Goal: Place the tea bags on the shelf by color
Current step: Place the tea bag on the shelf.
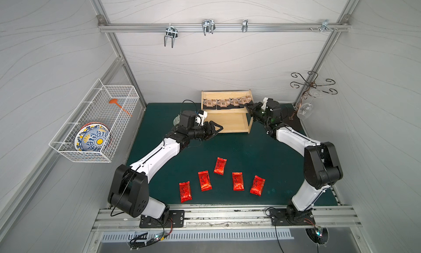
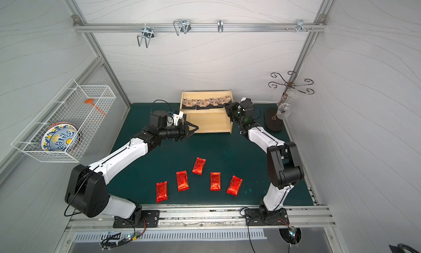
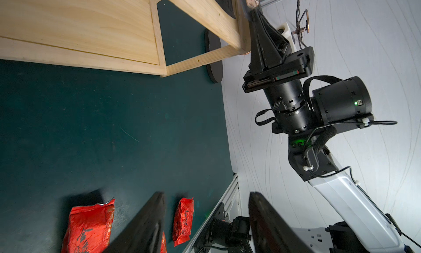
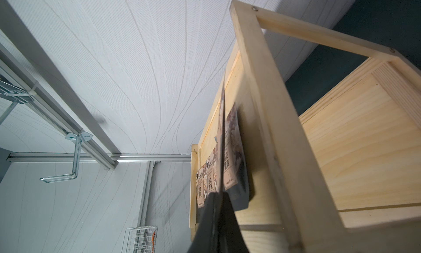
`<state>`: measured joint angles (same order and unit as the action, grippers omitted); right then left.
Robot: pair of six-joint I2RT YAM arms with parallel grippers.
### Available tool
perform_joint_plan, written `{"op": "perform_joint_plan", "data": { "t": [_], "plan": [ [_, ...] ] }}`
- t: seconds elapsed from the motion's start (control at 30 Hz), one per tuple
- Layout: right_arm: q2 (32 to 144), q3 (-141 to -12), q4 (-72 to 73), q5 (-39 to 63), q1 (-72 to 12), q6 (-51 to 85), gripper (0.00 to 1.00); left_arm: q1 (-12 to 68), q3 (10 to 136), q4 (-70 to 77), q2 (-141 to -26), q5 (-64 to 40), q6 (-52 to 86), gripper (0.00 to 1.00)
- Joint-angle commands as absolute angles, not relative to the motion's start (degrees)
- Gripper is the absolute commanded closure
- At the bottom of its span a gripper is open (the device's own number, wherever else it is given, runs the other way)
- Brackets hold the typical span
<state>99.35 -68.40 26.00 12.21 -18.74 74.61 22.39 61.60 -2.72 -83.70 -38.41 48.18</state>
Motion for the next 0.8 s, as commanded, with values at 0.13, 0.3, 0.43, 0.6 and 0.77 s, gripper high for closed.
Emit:
{"op": "perform_joint_plan", "data": {
  "t": [0.13, 0.3, 0.43, 0.6, 0.77],
  "plan": [
    [100.11, -69.44, 25.53, 10.41, -19.16, 75.32, 0.98, 21.97, 61.70, 0.35, -83.50, -39.46, 47.68, 0.37],
    [100.19, -69.32, 24.84, 9.75, -19.11, 75.69, 0.95, 21.88, 61.52, 0.62, -83.50, -39.47, 47.73, 0.37],
    [100.35, -69.32, 24.54, 9.30, -19.06, 76.09, 0.92, 21.88, 61.44, 0.79, -83.32, -39.46, 47.79, 0.37],
    [100.63, -68.98, 24.48, 9.05, -19.00, 76.81, 0.84, 21.88, 61.39, 0.85, -83.32, -39.46, 47.77, 0.37],
    [100.20, -68.60, 23.90, 9.14, -18.95, 77.82, 0.74, 21.66, 61.26, 0.88, -83.32, -39.46, 47.81, 0.37]
  ]
}}
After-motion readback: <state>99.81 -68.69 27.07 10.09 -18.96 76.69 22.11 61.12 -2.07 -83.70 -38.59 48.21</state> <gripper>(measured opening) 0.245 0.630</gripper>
